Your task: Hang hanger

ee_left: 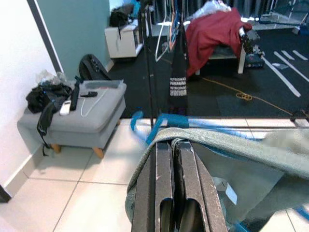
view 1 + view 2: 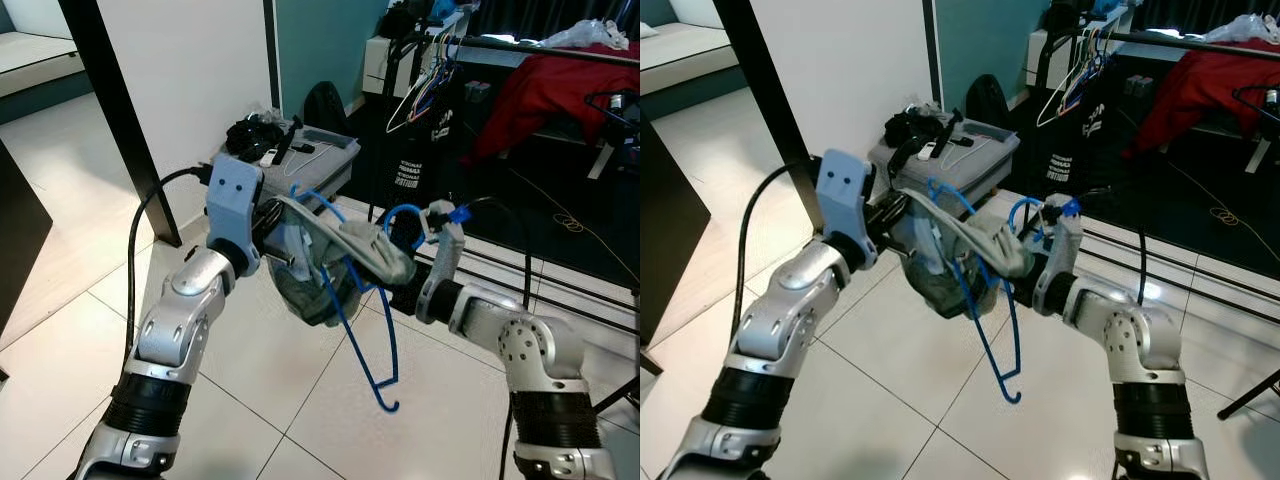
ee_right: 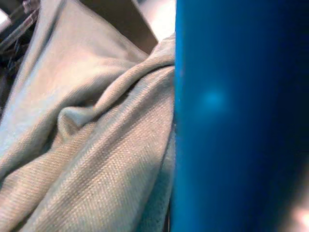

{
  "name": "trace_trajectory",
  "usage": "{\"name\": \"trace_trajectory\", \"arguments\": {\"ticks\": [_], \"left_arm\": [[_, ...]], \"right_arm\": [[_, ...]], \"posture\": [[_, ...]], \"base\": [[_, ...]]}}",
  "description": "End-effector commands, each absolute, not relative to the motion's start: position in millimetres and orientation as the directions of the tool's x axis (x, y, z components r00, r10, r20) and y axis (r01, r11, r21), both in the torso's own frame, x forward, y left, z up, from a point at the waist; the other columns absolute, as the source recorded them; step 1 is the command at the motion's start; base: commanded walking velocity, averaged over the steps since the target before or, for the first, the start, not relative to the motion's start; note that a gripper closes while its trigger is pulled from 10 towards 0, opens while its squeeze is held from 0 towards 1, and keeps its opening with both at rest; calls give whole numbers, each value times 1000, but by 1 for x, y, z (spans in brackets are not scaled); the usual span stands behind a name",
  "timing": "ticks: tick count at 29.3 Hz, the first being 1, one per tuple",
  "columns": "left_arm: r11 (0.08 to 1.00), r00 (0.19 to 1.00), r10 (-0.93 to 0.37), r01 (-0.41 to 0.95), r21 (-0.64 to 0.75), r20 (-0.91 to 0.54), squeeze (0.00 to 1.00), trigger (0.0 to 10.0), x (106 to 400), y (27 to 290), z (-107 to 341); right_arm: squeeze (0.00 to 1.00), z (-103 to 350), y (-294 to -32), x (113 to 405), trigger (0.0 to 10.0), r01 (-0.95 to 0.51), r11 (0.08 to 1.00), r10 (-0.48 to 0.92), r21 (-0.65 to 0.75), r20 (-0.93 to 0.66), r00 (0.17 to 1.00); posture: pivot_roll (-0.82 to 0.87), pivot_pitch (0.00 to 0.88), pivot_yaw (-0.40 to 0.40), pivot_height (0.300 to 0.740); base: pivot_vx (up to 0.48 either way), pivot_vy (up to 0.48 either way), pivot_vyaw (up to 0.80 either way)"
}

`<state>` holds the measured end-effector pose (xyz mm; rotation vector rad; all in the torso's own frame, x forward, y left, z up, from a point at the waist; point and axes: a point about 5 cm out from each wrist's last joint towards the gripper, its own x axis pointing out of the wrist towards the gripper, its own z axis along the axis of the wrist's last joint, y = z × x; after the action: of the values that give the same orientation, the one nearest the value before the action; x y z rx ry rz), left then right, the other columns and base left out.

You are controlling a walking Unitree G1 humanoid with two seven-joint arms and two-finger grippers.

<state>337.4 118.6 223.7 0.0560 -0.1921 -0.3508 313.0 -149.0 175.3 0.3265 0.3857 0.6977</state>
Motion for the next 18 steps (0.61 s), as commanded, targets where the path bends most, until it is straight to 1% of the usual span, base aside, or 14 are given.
{"name": "trace_trajectory", "arguments": {"ticks": [1, 2, 3, 5, 6, 7, 8, 9, 12, 13, 14, 15, 16, 18], "left_arm": [[988, 967, -139, 121, 94, 213, 0, 10000, 341, 158, 234], [988, 967, -139, 121, 94, 213, 0, 10000, 341, 158, 234], [989, 965, -132, 113, 94, 227, 0, 10000, 343, 161, 240], [989, 965, -132, 113, 94, 227, 0, 10000, 343, 161, 240], [989, 961, -137, 118, 92, 240, 0, 10000, 343, 162, 245], [979, 944, -200, 182, 93, 261, 0, 10000, 341, 155, 250], [979, 944, -200, 182, 93, 261, 0, 10000, 341, 155, 250], [957, 912, -290, 274, 97, 291, 0, 10000, 335, 145, 256], [957, 912, -290, 274, 97, 291, 0, 10000, 335, 145, 256], [919, 855, -392, 384, 93, 339, 0, 10000, 326, 132, 267], [919, 855, -392, 384, 93, 339, 0, 10000, 326, 132, 267], [895, 806, -425, 443, 58, 412, 0, 10000, 320, 127, 284], [895, 806, -425, 443, 58, 412, 0, 10000, 320, 127, 284], [878, 761, -422, 478, 14, 494, 0, 10000, 316, 128, 306]], "right_arm": [[0, 160, -159, 303, 10000, -536, 743, 662, 401, -319, 679], [0, 160, -159, 303, 10000, -536, 743, 662, 401, -319, 679], [0, 155, -158, 301, 10000, -555, 765, 644, 326, -365, 673], [0, 155, -158, 301, 10000, -555, 765, 644, 326, -365, 673], [0, 152, -161, 304, 10000, -533, 790, 613, 304, -373, 696], [0, 152, -169, 309, 10000, -500, 826, 563, 260, -369, 739], [0, 152, -169, 309, 10000, -500, 826, 563, 260, -369, 739], [0, 152, -176, 313, 10000, -471, 853, 521, 223, -370, 769], [0, 152, -176, 313, 10000, -471, 853, 521, 223, -370, 769], [0, 150, -180, 313, 10000, -474, 868, 493, 151, -391, 778], [0, 150, -180, 313, 10000, -474, 868, 493, 151, -391, 778], [0, 149, -180, 309, 10000, -518, 848, 516, 113, -402, 756], [0, 149, -180, 309, 10000, -518, 848, 516, 113, -402, 756], [0, 147, -180, 305, 10000, -546, 834, 525, 83, -422, 739]], "posture": [[-93, 78, 41, 740], [-93, 78, 41, 740], [-91, 75, 45, 740], [-91, 75, 45, 740], [-90, 79, 45, 740], [-90, 79, 45, 740], [-90, 79, 45, 740], [-89, 87, 46, 740], [-89, 87, 46, 740], [-88, 89, 45, 740], [-88, 89, 45, 740], [-88, 91, 45, 740], [-88, 91, 45, 740], [-89, 89, 44, 740]], "base": [[0, 0, 0], [0, 0, 0], [0, 0, 0], [0, 0, 0], [0, 0, 0], [0, 0, 0], [0, 0, 0], [0, 0, 0], [0, 0, 0], [0, 0, 0], [0, 0, 0], [0, 0, 0], [0, 0, 0], [0, 0, 0]]}}
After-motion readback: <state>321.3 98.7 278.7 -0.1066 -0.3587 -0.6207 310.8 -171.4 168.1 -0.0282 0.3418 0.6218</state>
